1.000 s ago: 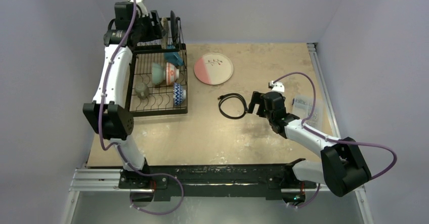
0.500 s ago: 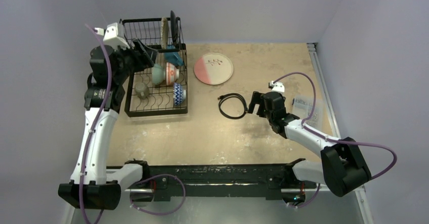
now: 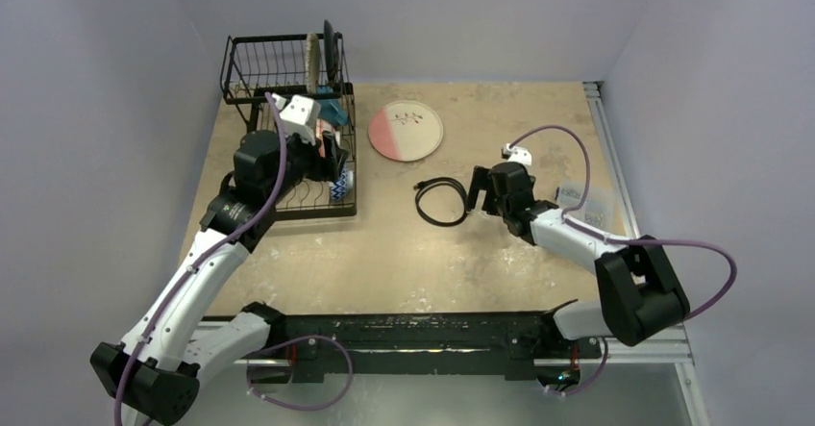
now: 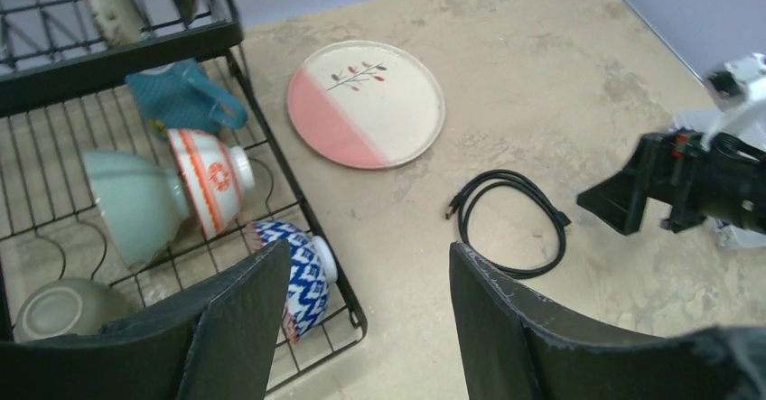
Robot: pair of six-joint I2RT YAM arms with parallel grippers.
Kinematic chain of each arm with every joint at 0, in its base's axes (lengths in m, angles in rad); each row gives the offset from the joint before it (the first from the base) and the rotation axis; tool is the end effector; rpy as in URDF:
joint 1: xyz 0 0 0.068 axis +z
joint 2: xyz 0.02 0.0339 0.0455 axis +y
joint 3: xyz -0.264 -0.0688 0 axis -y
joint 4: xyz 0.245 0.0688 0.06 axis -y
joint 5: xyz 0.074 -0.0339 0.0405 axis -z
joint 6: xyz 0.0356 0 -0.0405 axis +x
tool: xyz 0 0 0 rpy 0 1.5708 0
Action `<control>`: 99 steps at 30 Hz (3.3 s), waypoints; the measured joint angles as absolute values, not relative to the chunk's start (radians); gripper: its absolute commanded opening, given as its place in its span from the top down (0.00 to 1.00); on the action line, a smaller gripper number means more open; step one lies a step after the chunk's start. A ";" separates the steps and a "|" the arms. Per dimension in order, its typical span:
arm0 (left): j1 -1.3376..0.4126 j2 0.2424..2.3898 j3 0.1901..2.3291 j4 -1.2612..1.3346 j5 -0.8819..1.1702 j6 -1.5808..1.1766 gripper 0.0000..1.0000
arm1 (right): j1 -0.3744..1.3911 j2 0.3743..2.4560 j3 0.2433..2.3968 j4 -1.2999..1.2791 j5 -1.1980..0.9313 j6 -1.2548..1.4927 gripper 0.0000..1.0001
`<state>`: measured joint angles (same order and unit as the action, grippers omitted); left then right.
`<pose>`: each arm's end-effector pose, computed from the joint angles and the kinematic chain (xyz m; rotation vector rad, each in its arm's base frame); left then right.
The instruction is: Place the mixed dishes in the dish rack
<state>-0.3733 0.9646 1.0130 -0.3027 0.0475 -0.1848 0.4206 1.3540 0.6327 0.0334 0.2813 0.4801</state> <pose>0.2018 -0.0809 0.3747 0.2075 1.8351 -0.4355 0.2509 0.1014 0.1859 0.2152 2.2221 0.1742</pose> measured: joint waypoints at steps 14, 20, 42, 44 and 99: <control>-0.462 1.026 1.013 -0.247 0.191 -0.122 0.36 | 0.421 1.813 1.272 -0.063 0.290 0.537 0.02; -0.462 1.034 1.013 -0.229 0.234 -0.109 0.28 | 0.421 2.069 1.534 -0.138 0.296 0.659 0.09; -0.462 1.073 1.013 -0.196 0.347 -0.111 0.22 | 0.454 2.371 1.868 -0.279 0.404 0.677 0.71; -0.462 1.073 1.013 -0.196 0.346 -0.111 0.22 | 0.461 2.381 1.885 -0.281 0.407 0.675 0.78; -0.463 1.165 1.030 -0.204 0.350 -0.113 0.22 | 0.152 1.814 1.084 -0.202 0.352 0.739 1.00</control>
